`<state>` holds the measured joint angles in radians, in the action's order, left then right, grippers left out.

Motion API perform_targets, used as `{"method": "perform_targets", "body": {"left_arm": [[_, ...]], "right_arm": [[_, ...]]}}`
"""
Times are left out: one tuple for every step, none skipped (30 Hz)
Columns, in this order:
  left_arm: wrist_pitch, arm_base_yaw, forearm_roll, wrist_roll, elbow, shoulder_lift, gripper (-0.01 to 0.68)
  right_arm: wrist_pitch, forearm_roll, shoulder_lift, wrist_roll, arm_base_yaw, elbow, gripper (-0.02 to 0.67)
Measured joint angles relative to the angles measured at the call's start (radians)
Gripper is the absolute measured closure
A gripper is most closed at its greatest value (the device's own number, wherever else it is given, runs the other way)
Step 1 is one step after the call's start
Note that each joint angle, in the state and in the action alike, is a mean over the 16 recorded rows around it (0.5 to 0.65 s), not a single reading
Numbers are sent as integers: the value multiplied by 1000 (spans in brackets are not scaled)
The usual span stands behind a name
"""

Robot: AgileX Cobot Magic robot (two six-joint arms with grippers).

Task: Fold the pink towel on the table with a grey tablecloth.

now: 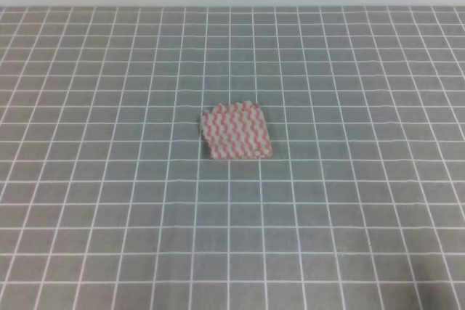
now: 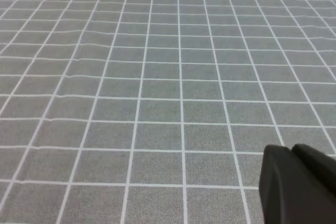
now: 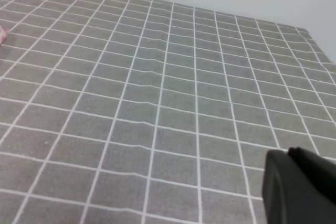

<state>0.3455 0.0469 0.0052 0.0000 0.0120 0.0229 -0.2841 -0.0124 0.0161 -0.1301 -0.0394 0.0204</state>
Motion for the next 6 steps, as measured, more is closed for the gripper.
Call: {"method": "perform_targets", "body": {"left_arm": [[1,0,0,0,-1,-1,675],[0,0,1,0,0,0,675],[0,0,1,0,0,0,675],[1,0,1,0,-1,-1,675],[0,0,1,0,0,0,675],[-1,0,1,0,1,1,675]], "right_arm": [[0,0,0,0,0,-1,665],[1,0,0,0,0,1,665],[0,0,0,0,0,0,665],[0,0,-1,0,0,-1,665],[-1,0,-1,0,0,-2,665],[-1,0,-2,0,0,-3,665]]}}
